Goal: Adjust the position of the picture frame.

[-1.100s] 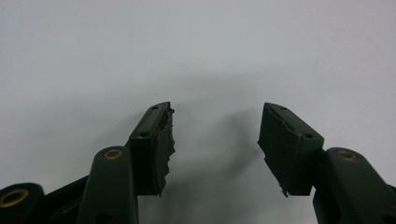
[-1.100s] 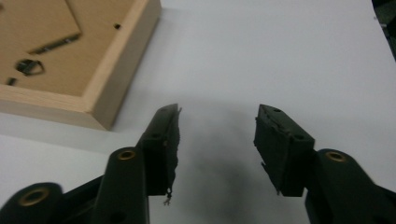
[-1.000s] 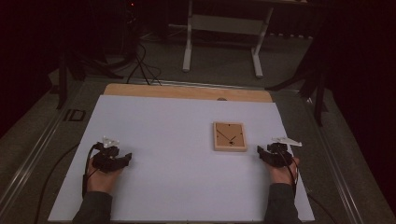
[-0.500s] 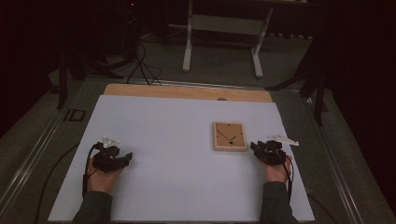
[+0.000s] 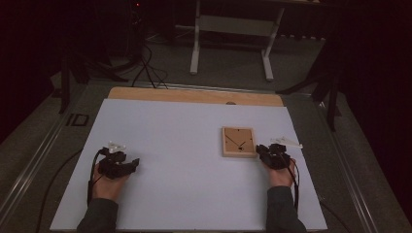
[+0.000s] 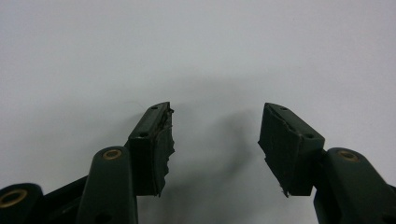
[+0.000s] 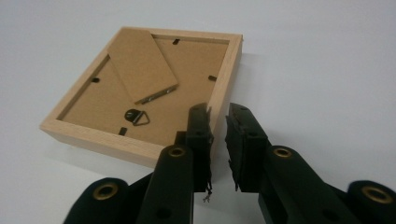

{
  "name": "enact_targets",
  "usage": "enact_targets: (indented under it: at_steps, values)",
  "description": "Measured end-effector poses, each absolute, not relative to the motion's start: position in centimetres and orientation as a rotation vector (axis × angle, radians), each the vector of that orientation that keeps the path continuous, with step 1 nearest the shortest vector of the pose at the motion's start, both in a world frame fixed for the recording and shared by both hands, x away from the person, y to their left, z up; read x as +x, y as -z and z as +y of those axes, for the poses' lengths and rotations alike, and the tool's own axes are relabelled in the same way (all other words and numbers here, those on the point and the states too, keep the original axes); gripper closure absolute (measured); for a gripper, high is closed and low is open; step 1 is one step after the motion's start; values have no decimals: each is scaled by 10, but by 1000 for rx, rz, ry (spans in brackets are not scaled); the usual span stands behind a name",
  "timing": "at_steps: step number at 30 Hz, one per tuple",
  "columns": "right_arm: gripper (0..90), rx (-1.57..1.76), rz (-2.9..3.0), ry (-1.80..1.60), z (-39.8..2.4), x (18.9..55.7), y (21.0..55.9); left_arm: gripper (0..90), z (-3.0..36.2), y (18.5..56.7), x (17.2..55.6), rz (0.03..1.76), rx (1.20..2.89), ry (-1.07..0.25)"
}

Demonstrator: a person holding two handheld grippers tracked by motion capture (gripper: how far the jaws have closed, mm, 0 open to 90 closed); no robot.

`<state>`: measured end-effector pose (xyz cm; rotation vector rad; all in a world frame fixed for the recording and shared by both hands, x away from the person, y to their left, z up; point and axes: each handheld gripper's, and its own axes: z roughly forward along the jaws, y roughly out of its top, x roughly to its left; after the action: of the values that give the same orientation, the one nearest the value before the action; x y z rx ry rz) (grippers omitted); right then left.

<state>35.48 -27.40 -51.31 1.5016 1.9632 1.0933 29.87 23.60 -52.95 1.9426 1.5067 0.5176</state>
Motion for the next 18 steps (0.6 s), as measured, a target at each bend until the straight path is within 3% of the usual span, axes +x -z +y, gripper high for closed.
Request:
enact_targets:
  at_steps: [18]
  values:
    - [782,1532,1978,-1115,-269,365,521,444,236,528,298,1496,1917,-535]
